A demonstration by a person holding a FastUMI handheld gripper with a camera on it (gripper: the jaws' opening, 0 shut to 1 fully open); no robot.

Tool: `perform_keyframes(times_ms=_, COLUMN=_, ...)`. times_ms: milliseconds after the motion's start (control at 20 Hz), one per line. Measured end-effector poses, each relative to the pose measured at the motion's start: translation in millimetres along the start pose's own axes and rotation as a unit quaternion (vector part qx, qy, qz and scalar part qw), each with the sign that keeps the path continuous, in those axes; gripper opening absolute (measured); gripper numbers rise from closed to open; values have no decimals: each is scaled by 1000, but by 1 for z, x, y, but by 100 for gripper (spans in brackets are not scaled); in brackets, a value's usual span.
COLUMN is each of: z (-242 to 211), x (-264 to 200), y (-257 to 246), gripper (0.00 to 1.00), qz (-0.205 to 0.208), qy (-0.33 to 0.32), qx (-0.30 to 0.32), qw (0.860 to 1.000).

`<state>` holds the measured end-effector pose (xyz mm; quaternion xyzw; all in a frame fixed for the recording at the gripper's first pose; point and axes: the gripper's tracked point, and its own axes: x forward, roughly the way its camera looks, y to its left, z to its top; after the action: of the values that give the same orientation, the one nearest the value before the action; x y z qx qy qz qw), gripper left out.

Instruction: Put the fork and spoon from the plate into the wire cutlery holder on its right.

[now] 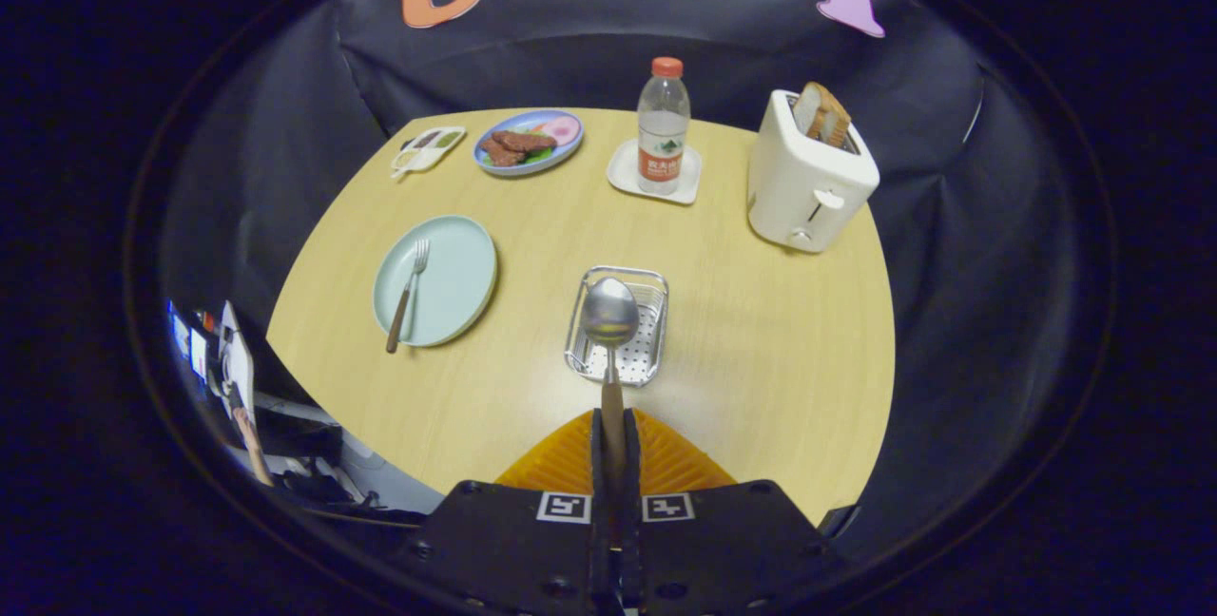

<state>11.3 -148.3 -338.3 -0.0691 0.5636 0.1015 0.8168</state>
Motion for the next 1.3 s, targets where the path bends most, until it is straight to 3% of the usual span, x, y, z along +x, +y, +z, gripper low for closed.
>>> perform_keyframes(times_ms=350, z=4, x=25, y=-4, gripper=7, qz=-15, qy=98, qx=5, qw=995)
perform_keyframes(times_ms=700, z=35, x=36, y=12, gripper=12, qz=-29, qy=66, qx=-6, qw=997)
perform_keyframes(times_ms=850, z=45, x=31, y=26, gripper=21, qz=-28, qy=40, qx=-25, qw=998)
perform_keyframes(times_ms=1000, z=55, x=26, y=41, gripper=39, qz=-38, qy=10, qx=-53, qw=998)
perform_keyframes(times_ms=1150, z=60, x=26, y=72, gripper=57, qz=-20, qy=-10, qx=-66, qw=998)
perform_keyframes(times_ms=1250, z=61, x=30, y=96, gripper=75, qz=-2, qy=-15, qx=-69, qw=997)
perform_keyframes(times_ms=1300, z=62, x=34, y=108, gripper=77, qz=7, qy=-15, qx=-72, qw=997)
